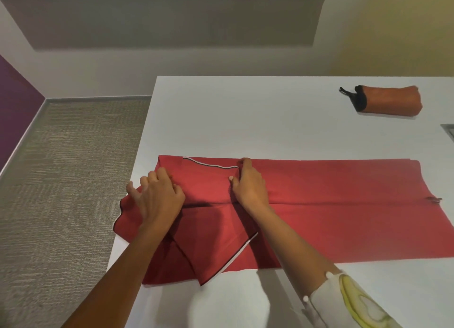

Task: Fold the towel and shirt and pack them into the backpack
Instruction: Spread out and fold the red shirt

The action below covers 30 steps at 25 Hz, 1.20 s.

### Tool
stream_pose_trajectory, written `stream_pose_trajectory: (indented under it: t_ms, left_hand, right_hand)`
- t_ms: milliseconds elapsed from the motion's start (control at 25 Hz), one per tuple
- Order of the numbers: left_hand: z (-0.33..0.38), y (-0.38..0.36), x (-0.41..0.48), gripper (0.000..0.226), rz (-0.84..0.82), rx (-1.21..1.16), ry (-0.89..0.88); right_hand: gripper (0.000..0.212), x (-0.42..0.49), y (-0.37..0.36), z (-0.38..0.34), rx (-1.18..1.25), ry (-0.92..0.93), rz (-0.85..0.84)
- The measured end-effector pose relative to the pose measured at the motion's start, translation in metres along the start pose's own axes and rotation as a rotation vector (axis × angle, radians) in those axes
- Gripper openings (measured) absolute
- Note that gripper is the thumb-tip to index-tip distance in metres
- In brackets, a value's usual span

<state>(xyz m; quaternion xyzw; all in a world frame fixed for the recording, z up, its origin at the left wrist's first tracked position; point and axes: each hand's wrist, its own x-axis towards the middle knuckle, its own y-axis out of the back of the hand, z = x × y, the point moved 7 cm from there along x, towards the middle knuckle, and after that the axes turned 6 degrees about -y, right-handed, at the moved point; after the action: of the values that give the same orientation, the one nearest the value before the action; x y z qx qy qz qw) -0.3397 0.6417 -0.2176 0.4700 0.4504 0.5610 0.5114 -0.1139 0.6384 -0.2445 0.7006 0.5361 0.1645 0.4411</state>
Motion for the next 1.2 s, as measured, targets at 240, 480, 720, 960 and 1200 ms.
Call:
stream_pose_trajectory:
  t_ms: [240,480,720,960,1200]
  left_hand:
    - [0.053,-0.038,0.0,0.057,-0.079,0.018,-0.482]
    - [0.04,-0.061,-0.004,0.064,-0.133,0.038,-0.454]
    - [0.082,-0.047,-0.005,0.067,-0.114,-0.013,-0.306]
    - [0.245,-0.07,-0.032,0.066,-0.163,-0.048,-0.735]
    - [0.364,-0.107,-0.061,0.068,-0.366,-0.021,-1.01]
  right_hand:
    - [0.05,-0.03,-0.028,-0.019,-0.3,0.33,0.135]
    - [0.08,-0.023,-0.028,0.024,-0.315,0.305,0.001]
    - [0.087,-0.006,0.036,0.106,-0.364,0.216,0.057]
    - [0.083,0.025,0.111,0.193,-0.403,0.084,0.108]
    - [0.078,0.05,0.18,0.29,-0.492,-0.031,0.171]
